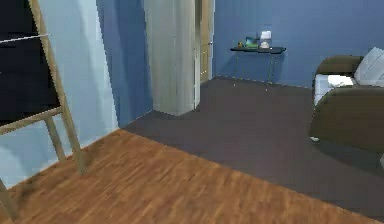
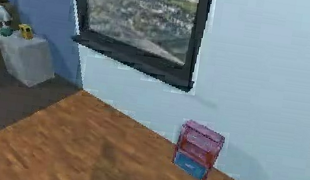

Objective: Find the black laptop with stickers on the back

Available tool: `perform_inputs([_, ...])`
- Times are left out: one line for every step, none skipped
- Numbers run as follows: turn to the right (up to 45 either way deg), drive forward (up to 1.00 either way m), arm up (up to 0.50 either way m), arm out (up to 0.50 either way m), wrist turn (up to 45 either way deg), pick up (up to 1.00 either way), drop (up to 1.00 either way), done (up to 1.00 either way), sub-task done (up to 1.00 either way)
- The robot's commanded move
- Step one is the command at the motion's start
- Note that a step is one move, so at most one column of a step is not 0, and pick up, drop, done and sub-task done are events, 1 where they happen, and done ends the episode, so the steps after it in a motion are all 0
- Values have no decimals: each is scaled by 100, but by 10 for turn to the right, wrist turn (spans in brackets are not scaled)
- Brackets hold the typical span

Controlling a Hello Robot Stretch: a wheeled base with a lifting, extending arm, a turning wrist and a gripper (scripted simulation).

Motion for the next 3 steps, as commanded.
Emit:
perform_inputs([300, 0, 0, 0, 0, 0, 0, 0, 0])
perform_inputs([0, 30, 0, 0, 0, 0, 0, 0, 0])
perform_inputs([-60, 0, 0, 0, 0, 0, 0, 0, 0])
